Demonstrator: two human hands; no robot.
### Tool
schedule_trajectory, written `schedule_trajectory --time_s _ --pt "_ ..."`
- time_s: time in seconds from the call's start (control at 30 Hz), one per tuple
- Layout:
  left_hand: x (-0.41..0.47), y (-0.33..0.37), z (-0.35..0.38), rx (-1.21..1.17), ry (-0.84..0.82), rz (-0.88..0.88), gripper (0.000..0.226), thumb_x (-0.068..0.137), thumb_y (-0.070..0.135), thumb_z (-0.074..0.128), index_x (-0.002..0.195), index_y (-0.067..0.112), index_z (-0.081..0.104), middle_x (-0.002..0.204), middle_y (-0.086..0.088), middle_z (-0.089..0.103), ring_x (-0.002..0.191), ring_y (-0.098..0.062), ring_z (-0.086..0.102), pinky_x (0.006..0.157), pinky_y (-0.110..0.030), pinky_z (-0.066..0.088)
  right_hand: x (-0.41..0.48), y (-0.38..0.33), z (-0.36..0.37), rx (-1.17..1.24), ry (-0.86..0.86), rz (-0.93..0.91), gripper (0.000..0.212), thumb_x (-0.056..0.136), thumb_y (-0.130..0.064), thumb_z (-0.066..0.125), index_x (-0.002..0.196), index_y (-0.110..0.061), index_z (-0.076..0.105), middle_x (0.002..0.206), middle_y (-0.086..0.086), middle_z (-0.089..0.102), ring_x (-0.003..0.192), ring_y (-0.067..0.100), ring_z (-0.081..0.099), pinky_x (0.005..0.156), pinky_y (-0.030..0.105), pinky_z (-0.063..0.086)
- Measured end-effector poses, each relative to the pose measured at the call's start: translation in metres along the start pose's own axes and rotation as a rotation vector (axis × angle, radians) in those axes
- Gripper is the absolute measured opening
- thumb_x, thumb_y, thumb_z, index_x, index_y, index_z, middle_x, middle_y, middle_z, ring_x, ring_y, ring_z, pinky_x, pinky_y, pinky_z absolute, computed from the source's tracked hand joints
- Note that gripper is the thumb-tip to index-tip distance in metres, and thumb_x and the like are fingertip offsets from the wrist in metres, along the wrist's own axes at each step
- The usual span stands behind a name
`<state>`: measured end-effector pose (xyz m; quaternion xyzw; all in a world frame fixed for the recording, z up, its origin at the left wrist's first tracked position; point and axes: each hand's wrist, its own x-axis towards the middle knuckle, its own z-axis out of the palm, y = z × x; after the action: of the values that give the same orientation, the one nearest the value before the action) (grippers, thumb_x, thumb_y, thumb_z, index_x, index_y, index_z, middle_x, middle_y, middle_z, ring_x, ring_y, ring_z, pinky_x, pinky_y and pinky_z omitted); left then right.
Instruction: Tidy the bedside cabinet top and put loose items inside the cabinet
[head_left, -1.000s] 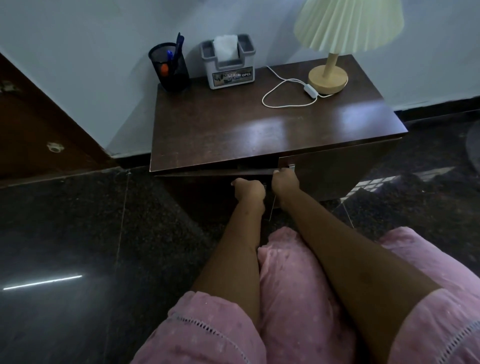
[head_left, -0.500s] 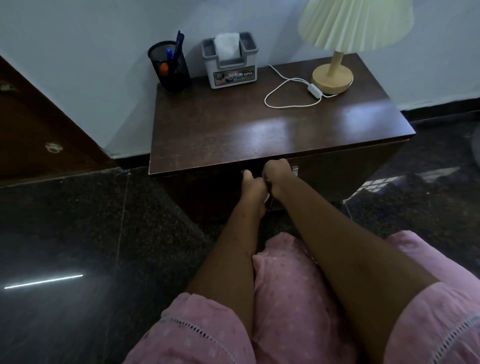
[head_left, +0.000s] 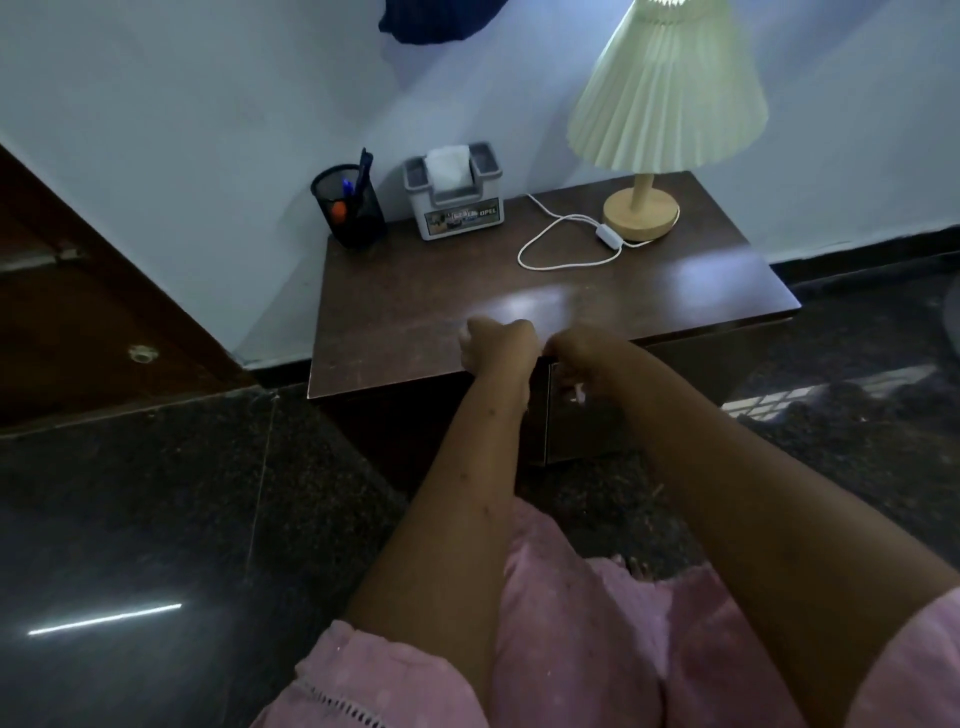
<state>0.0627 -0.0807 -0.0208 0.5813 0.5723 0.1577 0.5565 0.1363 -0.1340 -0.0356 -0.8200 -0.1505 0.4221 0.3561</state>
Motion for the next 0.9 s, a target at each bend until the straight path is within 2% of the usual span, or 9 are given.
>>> schedule_trajectory --time_s 0.07,0.2,0.43,0.53,0.63,0.7,0.77,0.83,0.9 --pt "0.009 0.014 0.000 0.157 0.069 0.136 0.069 0.087 0.009 0.047 0.149 0.014 0.019 0.157 -0.001 0.015 0.142 -0.027 0.021 0.112 -0.043 0.030 0.012 -0.003 -0.015 -0.231 0.159 -0.120 0.034 0.087 -0.011 0.050 0.118 0.001 0.056 0.109 0.019 0.058 0.099 0.030 0.058 0.088 0.039 0.050" --pt "0.056 0.029 0.000 0.262 0.173 0.281 0.070 0.086 0.011 0.045 0.150 0.017 0.016 0.159 -0.003 0.011 0.145 -0.024 0.011 0.117 -0.042 0.018 0.042 -0.016 -0.037 -0.421 0.241 -0.341 0.036 0.085 -0.014 0.051 0.118 -0.003 0.060 0.123 0.016 0.060 0.113 0.030 0.055 0.092 0.035 0.045" --pt "0.179 0.053 0.015 -0.168 0.250 0.216 0.066 0.097 0.032 0.046 0.152 0.026 0.010 0.159 -0.002 0.014 0.144 -0.024 0.021 0.116 -0.042 0.024 0.132 -0.032 -0.025 -0.320 0.198 -0.655 0.062 0.091 -0.022 0.056 0.146 -0.012 0.028 0.151 0.007 0.036 0.139 0.021 0.032 0.110 0.027 0.024" --pt "0.208 0.066 0.009 -0.345 0.280 0.211 0.062 0.098 0.038 0.040 0.151 0.026 0.009 0.159 -0.002 0.016 0.143 -0.024 0.023 0.113 -0.041 0.025 0.161 -0.054 -0.020 -0.322 0.222 -0.664 0.072 0.091 -0.027 0.055 0.150 -0.013 0.016 0.156 0.005 0.023 0.143 0.020 0.023 0.118 0.036 0.012" --pt "0.225 0.082 -0.006 -0.416 0.223 0.226 0.060 0.098 0.045 0.034 0.151 0.025 0.014 0.157 -0.002 0.023 0.142 -0.022 0.026 0.112 -0.038 0.023 0.184 -0.089 -0.015 -0.275 0.166 -0.566 0.081 0.090 -0.033 0.055 0.151 -0.016 0.005 0.159 0.004 0.015 0.145 0.023 0.013 0.117 0.038 -0.002" --pt "0.229 0.088 -0.011 -0.432 0.138 0.188 0.060 0.096 0.053 0.031 0.149 0.025 0.025 0.154 -0.002 0.031 0.140 -0.022 0.031 0.114 -0.037 0.022 0.194 -0.109 -0.011 -0.229 0.102 -0.495 0.085 0.088 -0.033 0.057 0.151 -0.020 0.001 0.158 0.004 0.019 0.146 0.024 0.008 0.117 0.037 -0.007" --pt "0.231 0.093 -0.015 -0.443 0.043 0.112 0.064 0.092 0.061 0.031 0.145 0.025 0.035 0.150 -0.003 0.038 0.138 -0.023 0.035 0.115 -0.045 0.025 0.198 -0.123 -0.009 -0.189 0.062 -0.434 0.087 0.086 -0.029 0.058 0.151 -0.024 0.001 0.155 0.004 0.026 0.146 0.025 0.011 0.115 0.036 -0.012" --pt "0.232 0.096 -0.021 -0.431 -0.040 0.042 0.068 0.090 0.066 0.029 0.145 0.026 0.036 0.150 -0.004 0.039 0.138 -0.024 0.035 0.114 -0.049 0.027 0.200 -0.130 -0.008 -0.110 0.036 -0.392 0.087 0.082 -0.022 0.060 0.151 -0.026 0.007 0.151 0.005 0.037 0.144 0.025 0.023 0.118 0.040 -0.009" --pt "0.231 0.103 -0.028 -0.375 -0.099 -0.020 0.070 0.089 0.068 0.027 0.145 0.027 0.035 0.151 -0.006 0.036 0.139 -0.026 0.033 0.113 -0.051 0.027 0.197 -0.134 -0.009 -0.035 0.019 -0.352 0.084 0.079 -0.016 0.061 0.149 -0.028 0.017 0.145 0.007 0.045 0.139 0.027 0.033 0.119 0.048 0.010"
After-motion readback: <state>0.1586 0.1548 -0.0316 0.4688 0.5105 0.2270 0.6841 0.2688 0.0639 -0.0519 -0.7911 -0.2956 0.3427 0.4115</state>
